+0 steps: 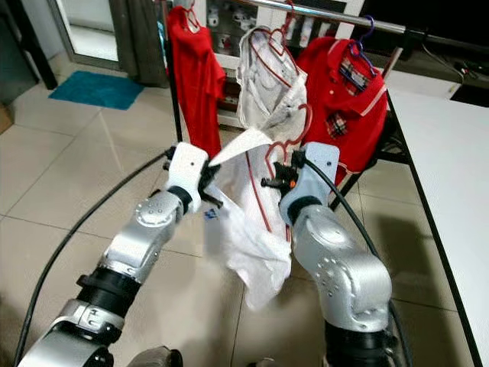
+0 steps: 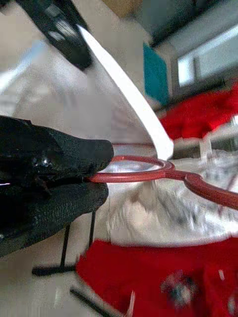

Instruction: Hang hanger

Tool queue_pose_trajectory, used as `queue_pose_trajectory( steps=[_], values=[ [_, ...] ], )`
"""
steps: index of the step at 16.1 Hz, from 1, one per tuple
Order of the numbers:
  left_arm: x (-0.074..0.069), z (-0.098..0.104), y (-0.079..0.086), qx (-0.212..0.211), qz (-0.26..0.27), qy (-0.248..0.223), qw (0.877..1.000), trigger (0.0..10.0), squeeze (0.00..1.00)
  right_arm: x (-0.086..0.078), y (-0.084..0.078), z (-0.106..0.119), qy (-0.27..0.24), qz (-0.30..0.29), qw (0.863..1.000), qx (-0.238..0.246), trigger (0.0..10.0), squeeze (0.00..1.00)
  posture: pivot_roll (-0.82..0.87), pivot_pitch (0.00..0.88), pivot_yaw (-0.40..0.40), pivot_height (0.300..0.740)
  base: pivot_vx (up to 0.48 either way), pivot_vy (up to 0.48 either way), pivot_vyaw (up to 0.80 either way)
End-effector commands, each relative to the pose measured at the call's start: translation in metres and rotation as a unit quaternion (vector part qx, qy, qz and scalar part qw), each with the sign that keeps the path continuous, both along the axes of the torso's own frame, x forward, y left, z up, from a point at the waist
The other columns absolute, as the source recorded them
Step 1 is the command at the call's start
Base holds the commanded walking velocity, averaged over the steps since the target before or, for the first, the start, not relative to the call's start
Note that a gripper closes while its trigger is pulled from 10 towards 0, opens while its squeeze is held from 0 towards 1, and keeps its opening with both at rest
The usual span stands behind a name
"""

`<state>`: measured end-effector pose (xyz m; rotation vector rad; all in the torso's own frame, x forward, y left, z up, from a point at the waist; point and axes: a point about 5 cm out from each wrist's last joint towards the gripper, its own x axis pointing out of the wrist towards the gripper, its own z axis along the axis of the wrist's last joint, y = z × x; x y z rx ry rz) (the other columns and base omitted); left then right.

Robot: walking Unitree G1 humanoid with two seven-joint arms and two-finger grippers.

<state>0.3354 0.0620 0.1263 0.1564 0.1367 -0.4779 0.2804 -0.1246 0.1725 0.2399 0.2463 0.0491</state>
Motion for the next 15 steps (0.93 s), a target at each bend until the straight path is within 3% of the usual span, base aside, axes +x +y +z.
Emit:
queue_pose_trajectory(
  steps=[1,2,4,5,7,11,15],
  values=[
    [-0.004,0.006,-0.01,-0.008,-0.021,-0.006,1.0,0.0,0.0,0.004,-0.013,0.006,-0.02,-0.059,0.998,-0.024,10.0,0.0,-0.01,0.063,-0.072,0.74,0.0,0.0,0.0],
    [-0.003,0.007,-0.011,-0.011,-0.017,-0.008,1.0,0.0,0.0,0.004,-0.009,0.003,-0.009,-0.036,0.999,-0.03,10.0,0.0,-0.01,0.063,-0.069,0.74,0.0,0.0,0.0],
    [0.002,0.01,-0.005,-0.015,0.013,-0.016,1.0,0.0,0.0,-0.004,0.01,-0.014,0.042,0.098,0.992,-0.07,10.0,0.0,-0.02,0.064,-0.066,0.74,0.0,0.0,0.0],
    [0.007,0.013,0.005,-0.011,0.045,-0.022,0.999,0.0,0.0,-0.016,0.016,-0.028,0.073,0.178,0.973,-0.126,10.0,0.0,-0.01,0.065,-0.064,0.74,0.0,0.0,0.0],
    [0.015,0.018,0.023,-0.006,0.093,-0.033,0.995,0.0,0.0,-0.026,0.01,-0.036,0.102,0.2,0.966,-0.127,10.0,0.0,-0.01,0.065,-0.063,0.74,0.0,0.0,0.0],
    [0.022,0.017,0.043,0.009,0.138,-0.03,0.99,0.0,0.0,-0.036,0.003,-0.03,0.114,0.263,0.951,-0.118,10.0,0.0,-0.02,0.061,-0.057,0.74,0.0,0.0,0.0],
    [0.016,0.019,0.027,0.006,0.085,-0.032,0.996,0.0,0.0,-0.021,-0.004,-0.027,0.095,0.187,0.973,-0.098,10.0,0.0,-0.01,0.058,-0.062,0.74,0.0,0.0,0.0]
  ],
)
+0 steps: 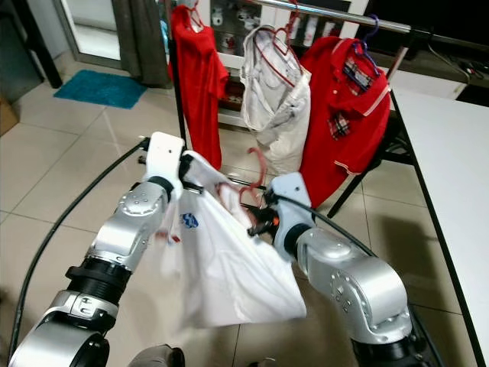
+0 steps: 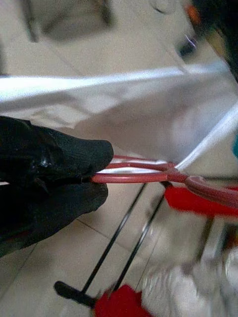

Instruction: Hang hanger

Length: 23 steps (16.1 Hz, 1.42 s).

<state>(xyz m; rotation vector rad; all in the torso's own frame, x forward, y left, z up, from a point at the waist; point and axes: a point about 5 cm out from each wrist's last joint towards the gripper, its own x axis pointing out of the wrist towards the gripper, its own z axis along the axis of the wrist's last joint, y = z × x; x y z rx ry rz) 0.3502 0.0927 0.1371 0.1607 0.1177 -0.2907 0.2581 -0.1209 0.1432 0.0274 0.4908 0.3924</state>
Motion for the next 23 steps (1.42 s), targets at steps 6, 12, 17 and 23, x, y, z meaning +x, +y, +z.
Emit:
queue_pose_trajectory(
  steps=[6,12,17,23],
  values=[
    [-0.015,0.01,-0.03,-0.007,-0.065,-0.022,0.998,0.0,0.0,0.037,-0.024,0.019,-0.092,-0.218,0.972,0.001,10.0,0.0,-0.01,0.054,-0.063,0.74,0.0,0.0,0.0],
    [-0.013,0.004,-0.023,-0.002,-0.049,-0.004,0.999,0.0,0.0,0.047,-0.007,0.044,-0.17,-0.186,0.966,0.054,10.0,0.0,-0.01,0.053,-0.065,0.74,0.0,0.0,0.0],
    [-0.01,0.017,-0.023,-0.052,-0.062,-0.017,0.997,10.0,1.0,0.044,0.007,0.046,-0.182,-0.122,0.974,0.06,10.0,0.0,-0.01,0.054,-0.066,0.74,0.0,0.0,0.0],
    [-0.024,0.025,-0.01,-0.093,-0.119,-0.002,0.989,10.0,1.0,0.046,0.001,0.041,-0.18,-0.081,0.979,0.059,10.0,0.0,0.01,0.049,-0.064,0.74,0.0,0.0,0.0]
  ],
)
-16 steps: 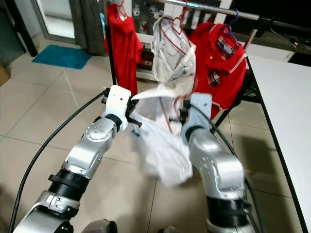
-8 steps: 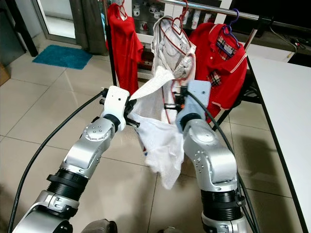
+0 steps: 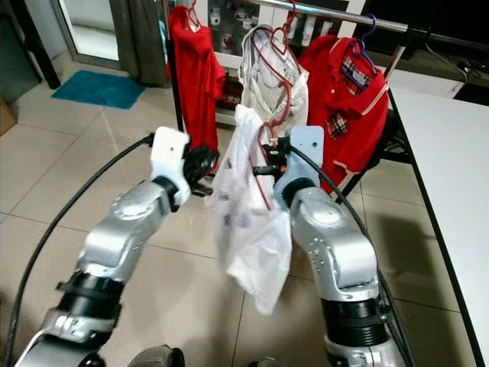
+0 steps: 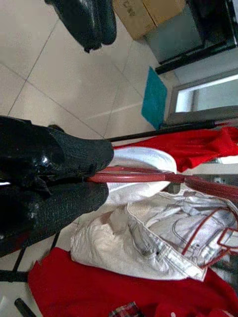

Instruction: Hang hanger

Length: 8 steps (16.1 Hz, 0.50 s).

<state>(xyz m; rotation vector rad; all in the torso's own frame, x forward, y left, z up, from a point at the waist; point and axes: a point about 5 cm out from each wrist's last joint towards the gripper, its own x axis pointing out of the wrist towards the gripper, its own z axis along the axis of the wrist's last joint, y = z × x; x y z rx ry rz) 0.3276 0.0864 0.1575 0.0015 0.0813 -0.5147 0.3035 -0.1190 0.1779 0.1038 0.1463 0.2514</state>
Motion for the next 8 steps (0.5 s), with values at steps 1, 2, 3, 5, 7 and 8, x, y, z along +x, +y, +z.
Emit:
queue_pose_trajectory(
  steps=[1,2,3,5,7,8],
  values=[
    [-0.004,0.009,0.005,-0.007,-0.016,-0.014,1.0,10.0,1.0,-0.001,-0.002,0.005,-0.017,0.031,0.999,0.006,10.0,0.0,0.01,0.042,-0.063,0.74,0.0,0.0,0.0],
    [-0.004,0.013,0.019,-0.001,-0.014,-0.024,1.0,10.0,1.0,-0.003,-0.006,0.005,-0.014,0.058,0.998,0.014,10.0,0.0,0.01,0.042,-0.063,0.74,0.0,0.0,0.0],
    [-0.003,0.015,0.032,0.001,-0.005,-0.027,1.0,10.0,1.0,-0.005,-0.011,0.005,-0.014,0.076,0.997,0.013,10.0,0.0,0.02,0.035,-0.065,0.74,0.0,0.0,0.0],
    [0.001,0.025,0.077,-0.01,0.024,-0.031,0.999,10.0,1.0,-0.011,-0.023,0.009,-0.021,0.121,0.992,0.004,10.0,0.0,0.02,0.03,-0.065,0.74,0.0,0.0,0.0],
    [0.001,0.035,0.111,-0.026,0.036,-0.026,0.999,10.0,1.0,-0.017,-0.028,0.019,-0.037,0.176,0.984,0.013,10.0,0.0,0.03,0.026,-0.067,0.74,0.0,0.0,0.0],
    [0.0,0.036,0.126,-0.008,0.031,-0.017,0.999,10.0,1.0,-0.02,-0.031,0.025,-0.048,0.207,0.977,0.015,10.0,0.0,0.03,0.023,-0.066,0.74,0.0,0.0,0.0]
  ],
)
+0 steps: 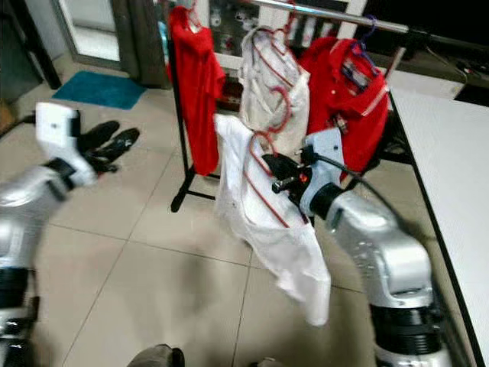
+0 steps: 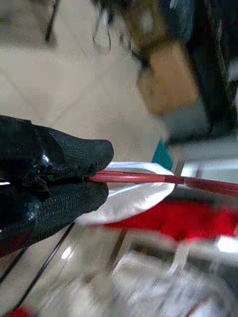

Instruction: Hang hanger

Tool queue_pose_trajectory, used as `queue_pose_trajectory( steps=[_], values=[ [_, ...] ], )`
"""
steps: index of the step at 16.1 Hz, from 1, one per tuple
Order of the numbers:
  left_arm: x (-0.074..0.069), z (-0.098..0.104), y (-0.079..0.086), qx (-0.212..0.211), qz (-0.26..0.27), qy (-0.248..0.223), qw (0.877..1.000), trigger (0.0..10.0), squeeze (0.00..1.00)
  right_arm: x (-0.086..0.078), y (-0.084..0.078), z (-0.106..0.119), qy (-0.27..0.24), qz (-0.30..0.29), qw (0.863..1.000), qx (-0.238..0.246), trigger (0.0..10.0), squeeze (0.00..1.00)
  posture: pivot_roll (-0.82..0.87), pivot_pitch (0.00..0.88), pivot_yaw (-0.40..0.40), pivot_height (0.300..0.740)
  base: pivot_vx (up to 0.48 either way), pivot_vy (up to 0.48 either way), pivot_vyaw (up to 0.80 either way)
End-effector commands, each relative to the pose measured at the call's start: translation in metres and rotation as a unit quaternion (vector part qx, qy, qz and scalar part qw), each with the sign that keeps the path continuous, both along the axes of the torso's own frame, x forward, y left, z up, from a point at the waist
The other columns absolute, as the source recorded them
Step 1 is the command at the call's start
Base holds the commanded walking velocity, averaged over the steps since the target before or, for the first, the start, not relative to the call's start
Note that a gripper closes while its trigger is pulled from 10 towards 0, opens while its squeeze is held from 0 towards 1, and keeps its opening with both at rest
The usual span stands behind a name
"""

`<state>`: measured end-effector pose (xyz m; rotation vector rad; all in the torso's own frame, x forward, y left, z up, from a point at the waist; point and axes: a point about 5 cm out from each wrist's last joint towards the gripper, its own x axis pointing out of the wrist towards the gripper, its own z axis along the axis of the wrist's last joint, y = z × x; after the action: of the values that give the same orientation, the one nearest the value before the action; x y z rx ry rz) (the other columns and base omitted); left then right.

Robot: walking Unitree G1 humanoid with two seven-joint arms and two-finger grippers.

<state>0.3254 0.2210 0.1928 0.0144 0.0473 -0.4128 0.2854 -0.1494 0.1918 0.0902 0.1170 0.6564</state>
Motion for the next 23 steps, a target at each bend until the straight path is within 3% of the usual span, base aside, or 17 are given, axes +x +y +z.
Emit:
queue_pose_trajectory(
  steps=[1,2,4,6,9,11,15,16,17,18,23],
  values=[
    [0.003,0.0,-0.001,-0.002,-0.013,0.013,1.0,10.0,1.0,-0.005,-0.001,0.018,-0.035,0.036,0.999,0.018,10.0,0.0,0.04,0.021,-0.065,0.74,0.0,0.0,0.0],
    [0.005,0.002,0.001,-0.015,-0.007,0.016,1.0,10.0,0.0,-0.008,0.0,0.022,-0.044,0.058,0.997,0.025,10.0,0.0,0.04,0.02,-0.065,0.74,0.0,0.0,0.0],
    [0.003,0.006,-0.009,-0.101,-0.073,0.024,0.992,10.0,0.0,-0.015,0.003,0.028,-0.053,0.102,0.993,0.031,10.0,0.0,0.04,0.021,-0.064,0.74,0.0,0.0,0.0],
    [-0.008,0.011,-0.01,-0.184,-0.172,0.03,0.967,10.0,0.0,-0.023,0.006,0.031,-0.055,0.139,0.988,0.024,10.0,0.0,0.03,0.025,-0.058,0.74,0.0,0.0,0.0],
    [-0.013,0.019,0.01,-0.227,-0.211,0.028,0.95,10.0,0.0,-0.03,0.005,0.035,-0.06,0.161,0.985,0.023,10.0,0.0,0.04,0.029,-0.056,0.74,0.0,0.0,0.0],
    [-0.013,0.019,0.016,-0.225,-0.207,0.031,0.952,10.0,0.0,-0.034,0.006,0.037,-0.061,0.179,0.982,0.025,10.0,0.0,0.04,0.029,-0.056,0.74,0.0,0.0,0.0],
    [-0.01,0.019,0.02,-0.259,-0.197,0.033,0.945,10.0,0.0,-0.038,0.009,0.039,-0.063,0.195,0.978,0.03,10.0,0.0,0.04,0.036,-0.046,0.74,0.0,0.0,0.0],
    [-0.007,0.012,0.017,-0.28,-0.19,0.042,0.94,6.0,0.0,-0.04,0.01,0.041,-0.065,0.203,0.976,0.035,10.0,0.0,0.04,0.038,-0.045,0.74,0.0,0.0,0.0],
    [-0.005,0.009,0.016,-0.289,-0.182,0.048,0.939,4.5,0.0,-0.041,0.01,0.041,-0.065,0.207,0.975,0.037,10.0,0.0,0.04,0.038,-0.045,0.74,0.0,0.0,0.0],
    [-0.002,0.006,0.013,-0.292,-0.18,0.054,0.938,0.0,0.0,-0.042,0.01,0.041,-0.064,0.213,0.974,0.037,10.0,0.0,0.04,0.038,-0.045,0.74,0.0,0.0,0.0],
    [-0.001,0.006,0.008,-0.302,-0.186,0.05,0.934,0.0,0.0,-0.044,0.011,0.04,-0.061,0.217,0.974,0.036,10.0,0.0,0.03,0.04,-0.044,0.74,0.0,0.0,0.0]
  ],
)
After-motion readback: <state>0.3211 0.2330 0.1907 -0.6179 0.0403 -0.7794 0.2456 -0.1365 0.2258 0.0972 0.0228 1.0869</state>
